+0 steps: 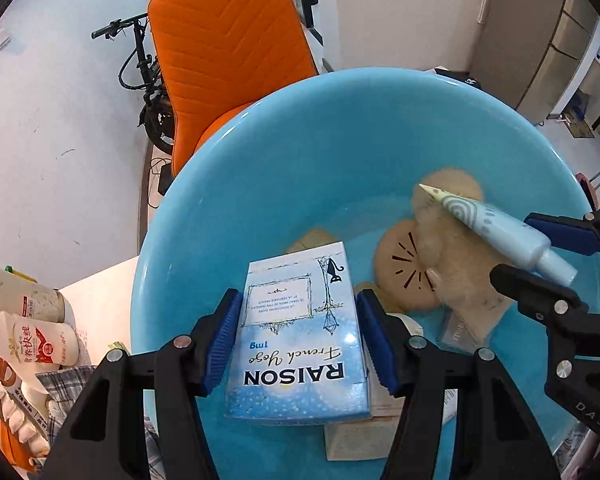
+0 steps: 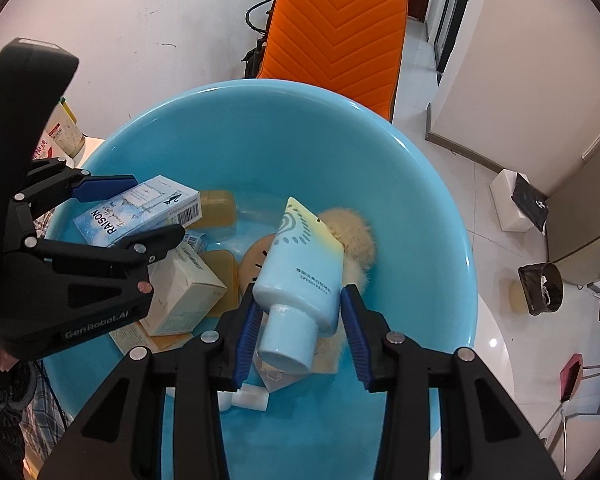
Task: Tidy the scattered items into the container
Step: 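Lower the RAISON box and sunscreen bottle into the basin with both tools, then open both tools to release the box and bottle in the basin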
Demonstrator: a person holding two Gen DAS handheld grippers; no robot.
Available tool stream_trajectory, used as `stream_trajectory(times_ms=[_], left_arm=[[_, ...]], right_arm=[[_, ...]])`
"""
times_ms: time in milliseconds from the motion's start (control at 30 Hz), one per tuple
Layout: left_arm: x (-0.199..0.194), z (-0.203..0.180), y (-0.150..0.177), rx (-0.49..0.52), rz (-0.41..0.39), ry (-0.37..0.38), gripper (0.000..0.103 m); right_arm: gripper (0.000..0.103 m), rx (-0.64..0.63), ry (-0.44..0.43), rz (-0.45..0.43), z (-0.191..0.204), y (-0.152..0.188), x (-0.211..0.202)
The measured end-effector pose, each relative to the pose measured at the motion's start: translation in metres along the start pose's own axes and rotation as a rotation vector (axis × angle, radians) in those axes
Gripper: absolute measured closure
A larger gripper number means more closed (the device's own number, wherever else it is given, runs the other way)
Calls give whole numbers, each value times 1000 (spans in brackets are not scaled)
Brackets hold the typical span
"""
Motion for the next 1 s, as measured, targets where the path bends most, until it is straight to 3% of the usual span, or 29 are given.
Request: stream_trajectory(times_ms=[100, 167, 300, 367, 433, 500, 1000], left_arm=[[2, -2, 1, 17, 13, 3, 37], [3, -1, 3, 12, 12, -16, 20], [0, -1, 9, 0, 2, -36, 17], [-3, -1, 11, 13, 1, -41, 16], [-4, 0, 13, 12, -1, -37, 16], [-8, 3, 14, 10, -11, -38, 16], [-35, -5, 26, 12, -16, -18, 16]], right_arm=[[64, 1, -3, 10, 0, 1, 2], [64, -11, 2, 13, 1, 2, 3], [63, -10, 7, 14, -2, 6, 4], [58, 7, -4, 18, -3, 8, 3], [42, 5, -16, 23, -3, 10, 2], [32, -6, -15, 18, -2, 13, -2], [32, -59, 26, 10, 5, 37, -28]])
Point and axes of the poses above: each gripper's, at about its wrist camera, not at the fingertips, and x roughly the way its jaws point, z to its left, y to its underside, the point moved 3 cm from there along x, roughly the way its jaws point, and after that the axes turned 4 degrees about -y, right-handed, at the moved point
